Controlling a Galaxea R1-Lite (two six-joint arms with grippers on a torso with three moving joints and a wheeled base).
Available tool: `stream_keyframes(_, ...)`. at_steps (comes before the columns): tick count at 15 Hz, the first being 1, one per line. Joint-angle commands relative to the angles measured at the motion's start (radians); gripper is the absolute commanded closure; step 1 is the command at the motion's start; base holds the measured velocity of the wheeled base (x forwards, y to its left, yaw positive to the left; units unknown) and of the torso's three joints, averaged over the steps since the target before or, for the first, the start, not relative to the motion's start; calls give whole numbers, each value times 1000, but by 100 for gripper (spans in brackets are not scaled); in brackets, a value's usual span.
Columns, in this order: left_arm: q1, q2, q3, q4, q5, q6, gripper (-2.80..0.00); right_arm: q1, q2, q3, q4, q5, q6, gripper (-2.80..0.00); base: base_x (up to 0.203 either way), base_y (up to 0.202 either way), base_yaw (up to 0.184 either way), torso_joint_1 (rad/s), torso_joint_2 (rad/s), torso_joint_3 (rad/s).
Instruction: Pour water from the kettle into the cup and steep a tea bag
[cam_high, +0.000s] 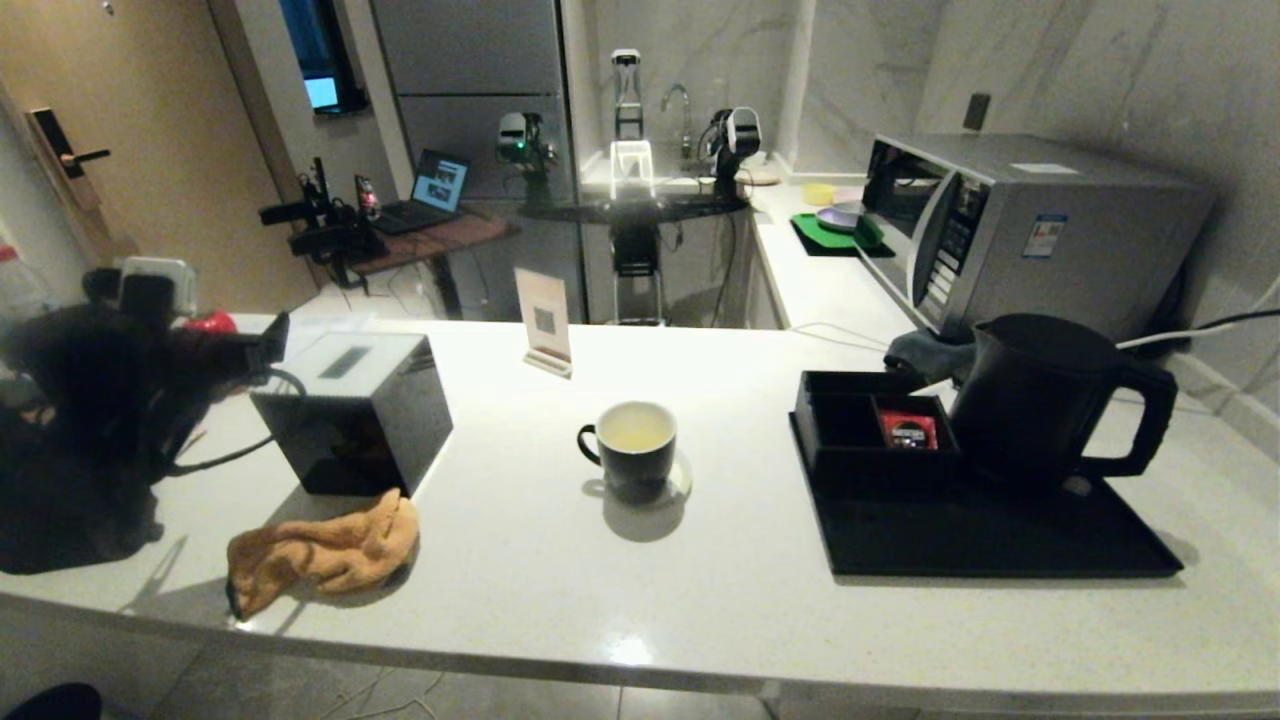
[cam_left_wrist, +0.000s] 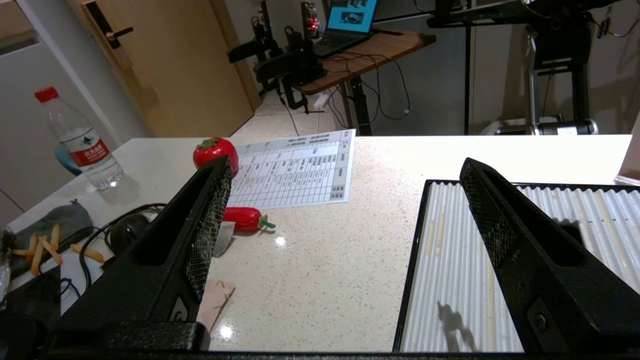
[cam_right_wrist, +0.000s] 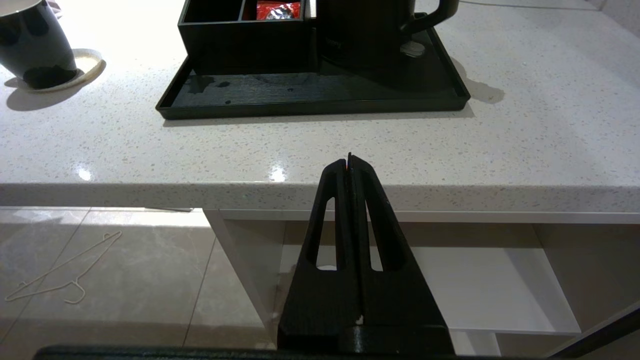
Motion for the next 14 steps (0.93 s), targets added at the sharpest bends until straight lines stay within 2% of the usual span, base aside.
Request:
stream_keyframes(1,2,-7,-1,-7,0,2,-280,0,1,1,1,-1,0,0,0,0,0,0,0,0)
stream_keyframes(7,24,-56,-13,-13,0,30,-280,0,1,1,1,-1,0,0,0,0,0,0,0,0)
stream_keyframes(11,24,-95,-81,-16,2,29,-280,0,1,0,1,-1,0,0,0,0,0,0,0,0)
stream_keyframes(14,24,-132,-81,-16,2,26,-280,0,1,0,1,-1,0,0,0,0,0,0,0,0)
